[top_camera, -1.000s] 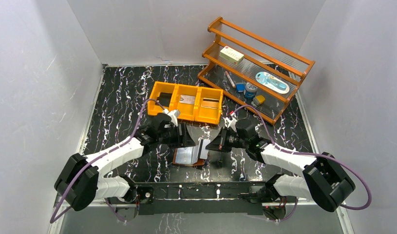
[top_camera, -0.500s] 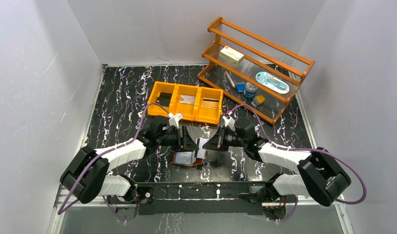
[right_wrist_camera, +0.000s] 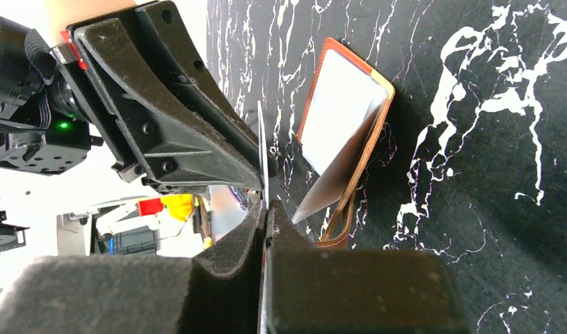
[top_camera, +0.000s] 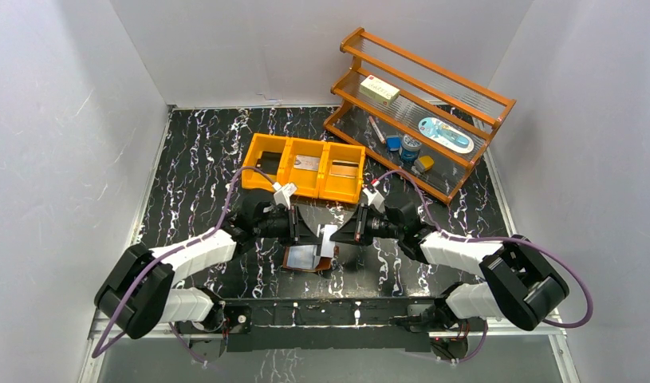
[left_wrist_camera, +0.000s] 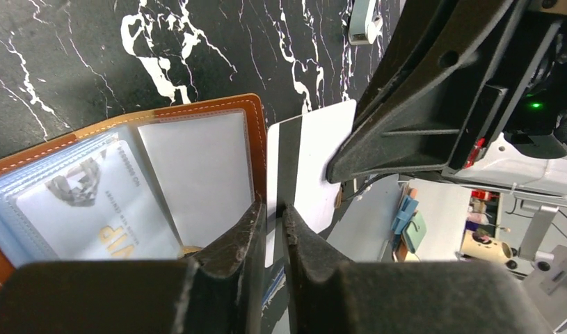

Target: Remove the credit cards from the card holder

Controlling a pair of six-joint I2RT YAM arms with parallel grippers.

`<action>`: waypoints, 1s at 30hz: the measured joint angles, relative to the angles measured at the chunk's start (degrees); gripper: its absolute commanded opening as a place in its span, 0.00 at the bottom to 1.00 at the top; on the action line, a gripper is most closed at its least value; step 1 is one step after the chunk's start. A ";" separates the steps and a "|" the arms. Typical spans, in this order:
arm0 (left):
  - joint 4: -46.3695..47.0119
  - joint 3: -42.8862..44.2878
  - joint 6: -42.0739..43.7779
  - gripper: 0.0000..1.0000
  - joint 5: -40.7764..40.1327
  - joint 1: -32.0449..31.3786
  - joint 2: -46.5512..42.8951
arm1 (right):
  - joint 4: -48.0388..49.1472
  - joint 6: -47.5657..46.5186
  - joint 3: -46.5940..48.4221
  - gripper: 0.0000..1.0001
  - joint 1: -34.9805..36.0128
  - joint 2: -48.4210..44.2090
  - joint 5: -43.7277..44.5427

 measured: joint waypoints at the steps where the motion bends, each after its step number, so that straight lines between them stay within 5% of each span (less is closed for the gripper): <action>1: -0.31 -0.02 0.15 0.09 -0.35 0.02 -0.57 | 0.20 0.20 0.00 0.12 -0.09 0.22 -0.07; 7: 1.27 -1.36 -0.70 0.09 -1.29 0.09 -3.34 | 2.10 1.55 0.00 0.22 -0.24 0.70 -0.39; 21: 9.18 -5.57 -6.21 0.09 -3.56 -0.04 -5.55 | 4.35 3.54 -0.13 0.23 -0.09 0.55 -1.46; 30: 9.27 -6.45 -6.99 0.09 -6.29 -0.09 -7.45 | 4.61 4.72 -0.15 0.11 -0.09 -0.42 -1.46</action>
